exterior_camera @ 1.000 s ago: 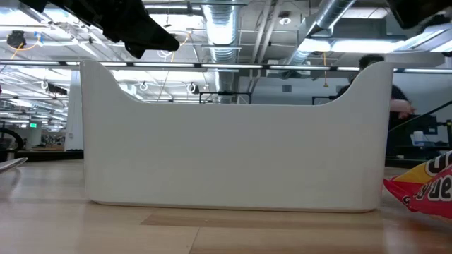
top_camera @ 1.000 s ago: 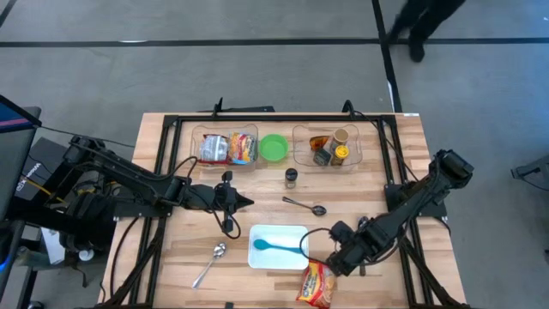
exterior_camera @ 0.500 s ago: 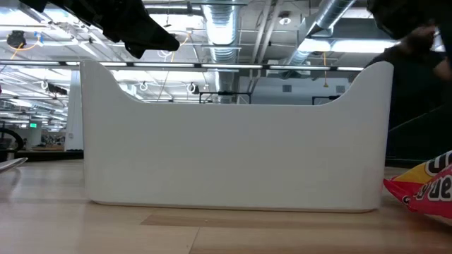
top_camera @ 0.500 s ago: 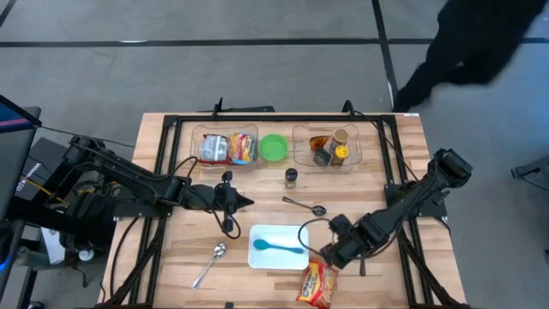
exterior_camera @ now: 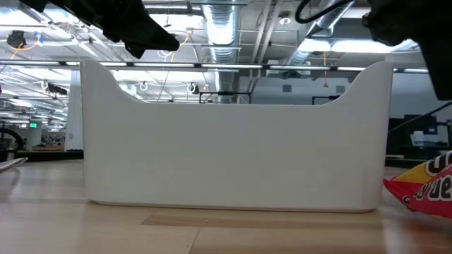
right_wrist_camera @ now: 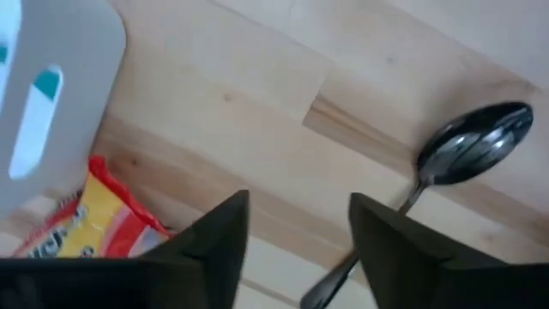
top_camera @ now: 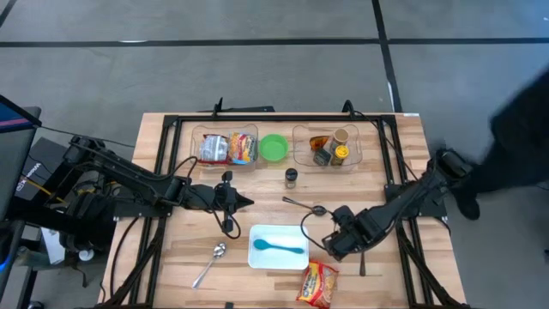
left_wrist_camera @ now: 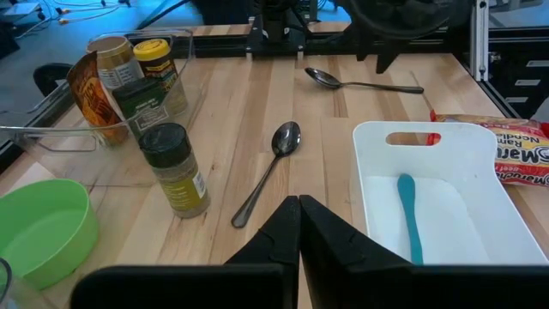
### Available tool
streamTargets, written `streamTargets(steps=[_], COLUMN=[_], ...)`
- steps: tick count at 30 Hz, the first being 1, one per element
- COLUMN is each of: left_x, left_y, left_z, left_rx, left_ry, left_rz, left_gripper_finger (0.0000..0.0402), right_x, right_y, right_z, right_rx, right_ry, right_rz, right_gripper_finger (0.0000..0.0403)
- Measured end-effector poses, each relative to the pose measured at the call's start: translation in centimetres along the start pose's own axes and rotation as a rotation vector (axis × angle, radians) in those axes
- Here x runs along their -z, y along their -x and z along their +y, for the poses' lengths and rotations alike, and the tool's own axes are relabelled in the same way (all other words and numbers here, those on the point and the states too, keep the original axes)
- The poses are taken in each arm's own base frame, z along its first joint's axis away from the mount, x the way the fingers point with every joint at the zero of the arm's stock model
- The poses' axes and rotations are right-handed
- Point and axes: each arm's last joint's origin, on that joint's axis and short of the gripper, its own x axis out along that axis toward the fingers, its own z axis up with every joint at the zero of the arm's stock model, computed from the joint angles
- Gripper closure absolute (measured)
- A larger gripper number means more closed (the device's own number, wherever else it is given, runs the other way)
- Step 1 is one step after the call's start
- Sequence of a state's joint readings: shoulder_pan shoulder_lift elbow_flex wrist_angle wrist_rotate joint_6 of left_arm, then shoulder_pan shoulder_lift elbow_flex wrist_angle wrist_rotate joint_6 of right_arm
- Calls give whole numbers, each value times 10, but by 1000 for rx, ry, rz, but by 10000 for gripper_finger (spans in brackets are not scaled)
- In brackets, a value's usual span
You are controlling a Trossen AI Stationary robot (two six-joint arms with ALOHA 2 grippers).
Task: Pick & Place Food Item
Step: Put the right black spoon into the white bin
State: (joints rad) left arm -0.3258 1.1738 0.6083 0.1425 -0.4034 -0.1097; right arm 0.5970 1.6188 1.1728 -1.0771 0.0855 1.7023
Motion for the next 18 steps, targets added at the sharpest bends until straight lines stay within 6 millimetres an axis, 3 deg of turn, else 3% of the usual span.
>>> streamTargets(steps=[8,18], left_x=[0,0], left_y=[0,0], left_z=[0,0], left_rx=[0,0], left_ry=[0,0], left_rz=[0,0], left_gripper_finger=[398,398], right_x=[-17,-16], right_y=[-1,0], right_z=[4,16], right_rx=[-18,-148], right_ry=[29,239], right_rz=[0,25], right_gripper_finger=[330,358])
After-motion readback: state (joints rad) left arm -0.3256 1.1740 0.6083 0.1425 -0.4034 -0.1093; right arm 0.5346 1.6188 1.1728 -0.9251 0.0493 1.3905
